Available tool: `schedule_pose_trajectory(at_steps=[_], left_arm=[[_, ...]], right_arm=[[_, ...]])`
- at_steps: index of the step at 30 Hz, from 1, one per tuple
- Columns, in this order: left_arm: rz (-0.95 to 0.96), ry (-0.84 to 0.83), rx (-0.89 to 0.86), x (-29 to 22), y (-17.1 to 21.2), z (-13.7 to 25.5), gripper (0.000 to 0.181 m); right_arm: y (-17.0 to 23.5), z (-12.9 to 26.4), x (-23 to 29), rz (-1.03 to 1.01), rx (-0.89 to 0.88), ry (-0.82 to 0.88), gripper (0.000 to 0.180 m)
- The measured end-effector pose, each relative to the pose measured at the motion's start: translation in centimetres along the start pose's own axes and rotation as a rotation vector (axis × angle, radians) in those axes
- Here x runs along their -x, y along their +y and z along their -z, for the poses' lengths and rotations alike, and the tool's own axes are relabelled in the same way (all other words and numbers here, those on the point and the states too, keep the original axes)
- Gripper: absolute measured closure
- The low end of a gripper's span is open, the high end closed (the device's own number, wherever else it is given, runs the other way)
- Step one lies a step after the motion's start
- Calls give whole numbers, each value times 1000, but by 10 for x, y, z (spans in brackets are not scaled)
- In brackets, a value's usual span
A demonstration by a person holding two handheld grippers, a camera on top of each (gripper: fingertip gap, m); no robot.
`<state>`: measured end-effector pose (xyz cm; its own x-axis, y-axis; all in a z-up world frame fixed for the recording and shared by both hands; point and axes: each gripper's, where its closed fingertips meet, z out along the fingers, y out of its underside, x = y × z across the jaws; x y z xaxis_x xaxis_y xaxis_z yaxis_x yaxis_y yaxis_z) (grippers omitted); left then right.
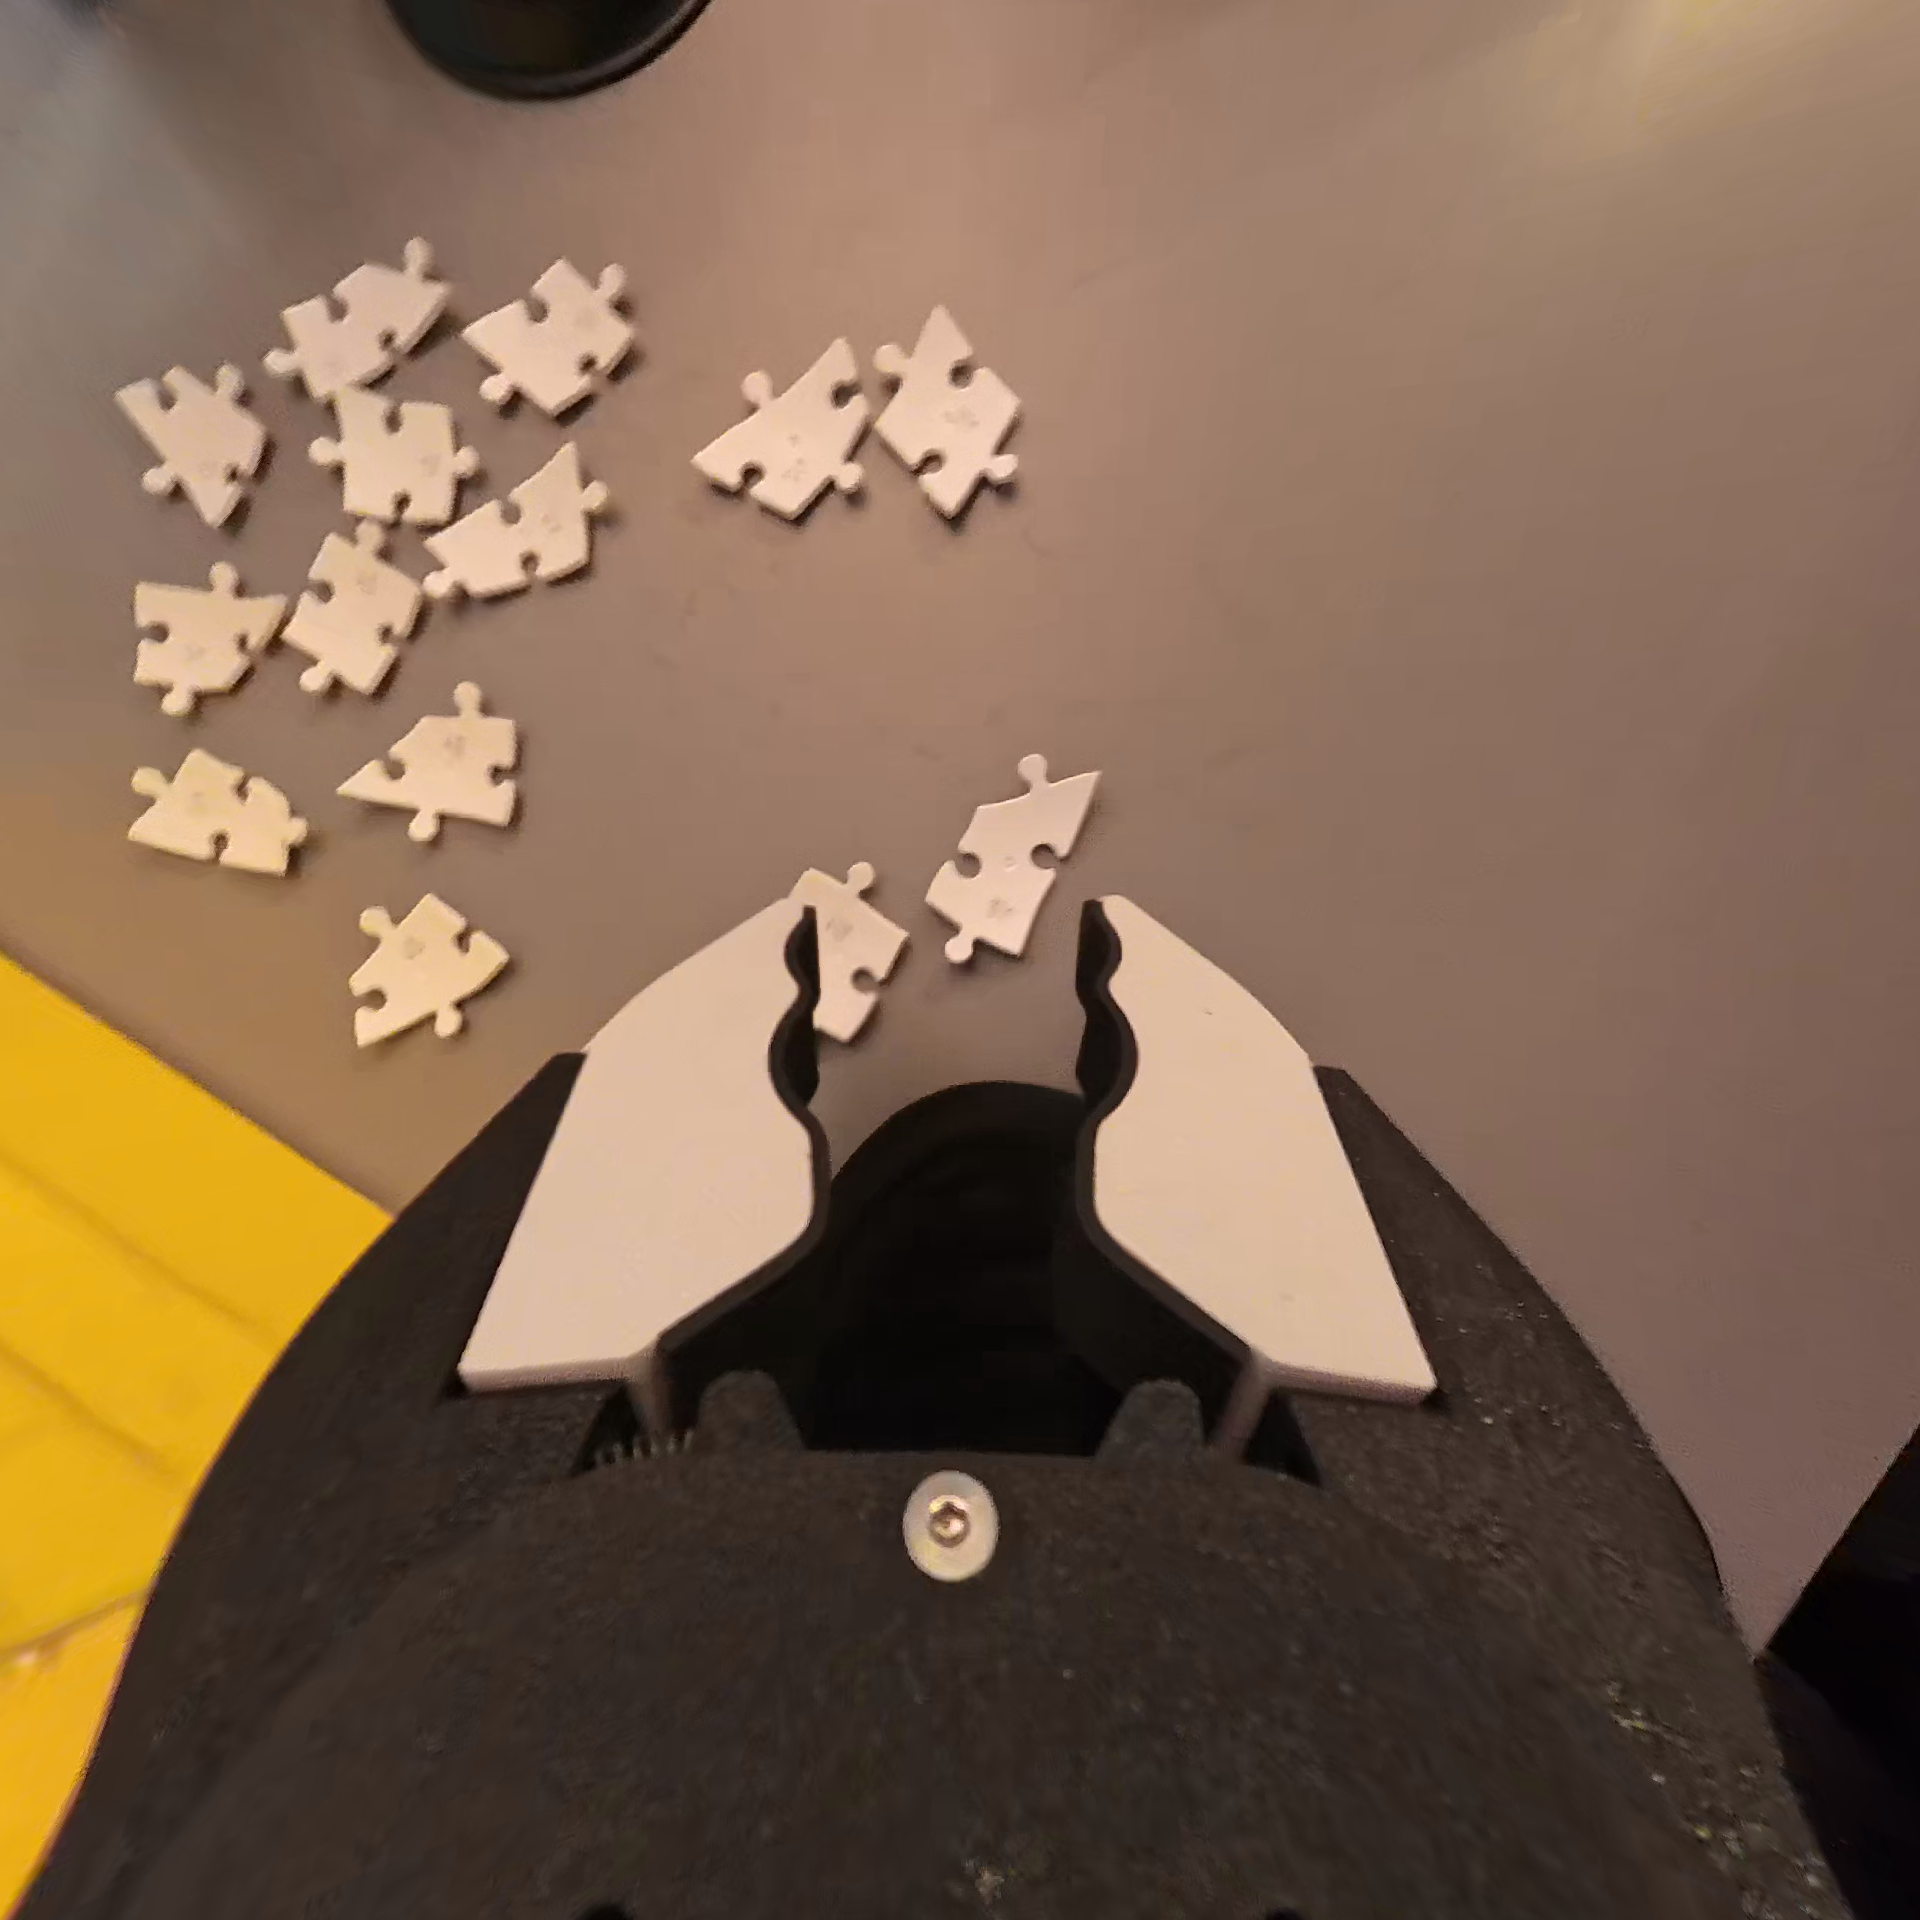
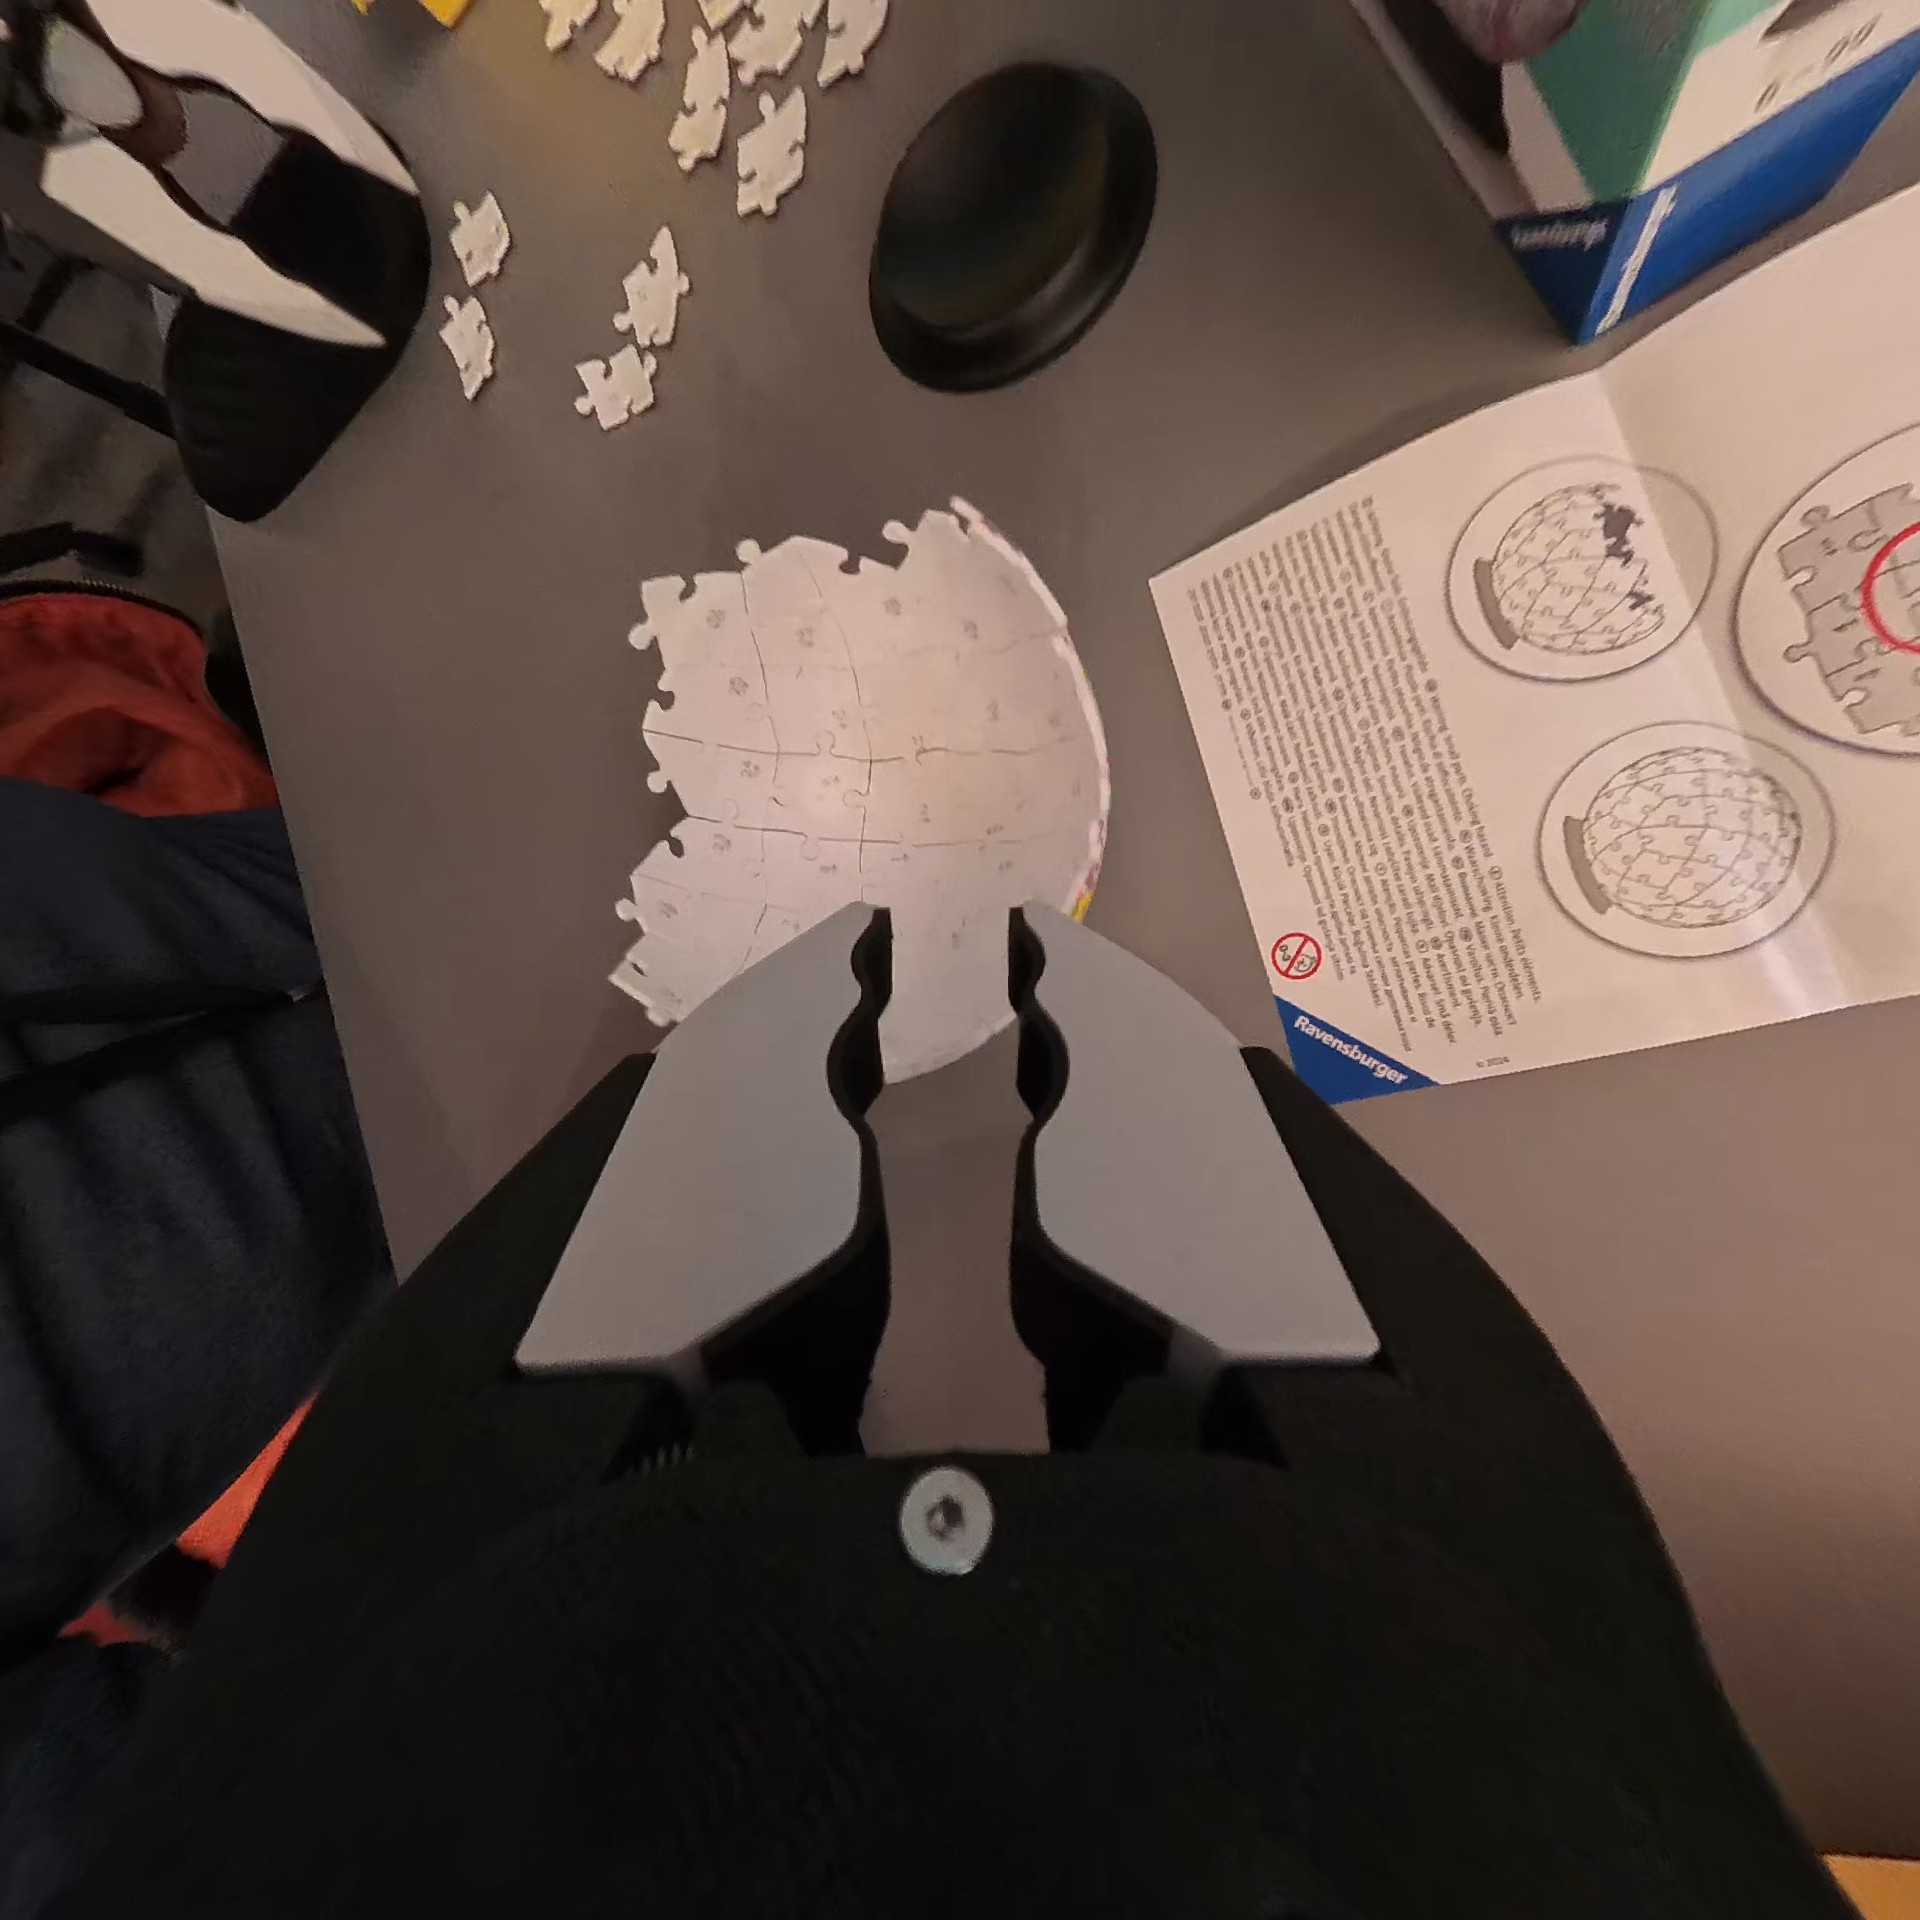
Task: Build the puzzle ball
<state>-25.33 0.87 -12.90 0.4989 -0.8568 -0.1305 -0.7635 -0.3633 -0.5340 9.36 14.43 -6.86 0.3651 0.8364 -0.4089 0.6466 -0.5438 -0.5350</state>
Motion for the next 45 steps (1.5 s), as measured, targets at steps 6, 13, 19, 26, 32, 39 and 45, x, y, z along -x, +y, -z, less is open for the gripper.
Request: schedule_pose_trajectory(at_steps=[6, 13, 19, 26, 32, 39, 45], left_arm=[[-96, 40, 38, -3, -10, -13, 135], [-45, 79, -62, 5, -55, -26, 136], [56, 85, -55, 4, -69, -58, 137], [165, 13, 8, 4, -67, -73, 142], [153, -124, 34, 8, -70, -70, 138], [223, -118, 52, 3, -69, -75, 144], [241, -70, 39, -5, -72, -77, 160]], right_arm=[[-4, 8, 1, 14, -38, 7, 157], [-6, 9, 2, 38, -41, 22, 157], [-6, 10, 2, 38, -44, 22, 157], [-4, 8, 1, 44, -25, 26, 157], [-2, 9, 1, 50, -12, 37, 157], [3, 7, -2, 45, 22, 52, 157], [3, 7, 0, 55, 28, 52, 157]])
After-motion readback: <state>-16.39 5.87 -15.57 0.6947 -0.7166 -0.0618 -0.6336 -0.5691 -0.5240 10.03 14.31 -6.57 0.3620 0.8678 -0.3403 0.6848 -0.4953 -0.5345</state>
